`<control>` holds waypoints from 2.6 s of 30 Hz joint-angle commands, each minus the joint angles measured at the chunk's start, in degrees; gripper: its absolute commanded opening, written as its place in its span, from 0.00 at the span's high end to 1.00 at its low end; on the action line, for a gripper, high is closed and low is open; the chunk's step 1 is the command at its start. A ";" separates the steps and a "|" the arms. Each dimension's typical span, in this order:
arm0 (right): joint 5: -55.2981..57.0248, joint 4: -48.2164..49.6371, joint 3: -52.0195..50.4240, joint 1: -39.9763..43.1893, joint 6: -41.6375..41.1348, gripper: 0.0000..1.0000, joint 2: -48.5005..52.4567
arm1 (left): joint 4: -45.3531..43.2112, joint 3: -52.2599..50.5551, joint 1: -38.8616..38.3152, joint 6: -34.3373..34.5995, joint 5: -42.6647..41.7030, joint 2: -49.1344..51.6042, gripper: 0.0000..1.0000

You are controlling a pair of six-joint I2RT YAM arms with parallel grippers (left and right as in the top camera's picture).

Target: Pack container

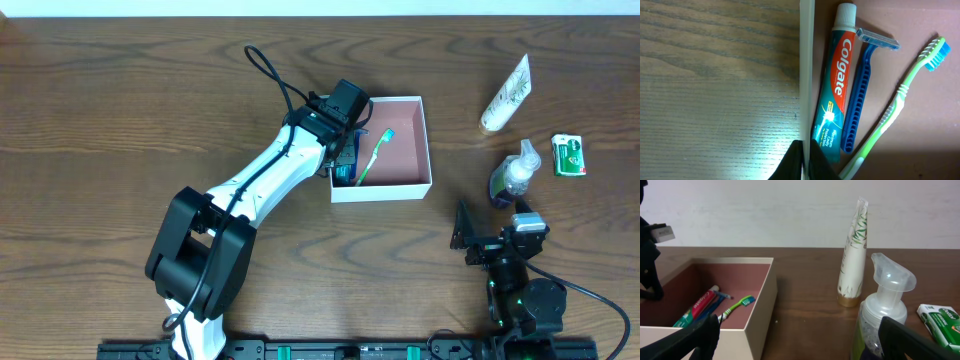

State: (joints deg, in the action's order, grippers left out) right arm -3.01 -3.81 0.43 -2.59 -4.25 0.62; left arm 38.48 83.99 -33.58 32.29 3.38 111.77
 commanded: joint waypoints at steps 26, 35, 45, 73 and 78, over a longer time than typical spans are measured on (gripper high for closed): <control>0.17 -0.24 -0.11 0.00 0.70 0.01 -0.24 | -0.79 0.70 0.24 -8.20 0.31 -12.57 0.48; 0.17 -0.24 -0.11 0.00 0.70 0.01 -0.24 | 11.78 0.68 6.62 -8.48 4.72 -25.88 0.32; 0.17 -0.24 -0.11 0.00 0.70 0.01 -0.24 | 25.31 0.68 21.05 -8.74 4.87 -33.22 0.14; 0.17 -0.24 -0.11 0.00 0.70 0.01 -0.24 | 16.72 -15.89 26.18 -9.33 5.84 -66.51 0.14; -0.92 -0.07 -0.11 -0.02 -0.70 0.01 -0.24 | 13.22 -22.43 26.18 -9.27 4.76 -71.84 0.14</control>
State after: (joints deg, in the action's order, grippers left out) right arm -3.05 -3.77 0.43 -2.59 -4.27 0.62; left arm 52.49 64.01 -7.60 23.73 8.95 41.63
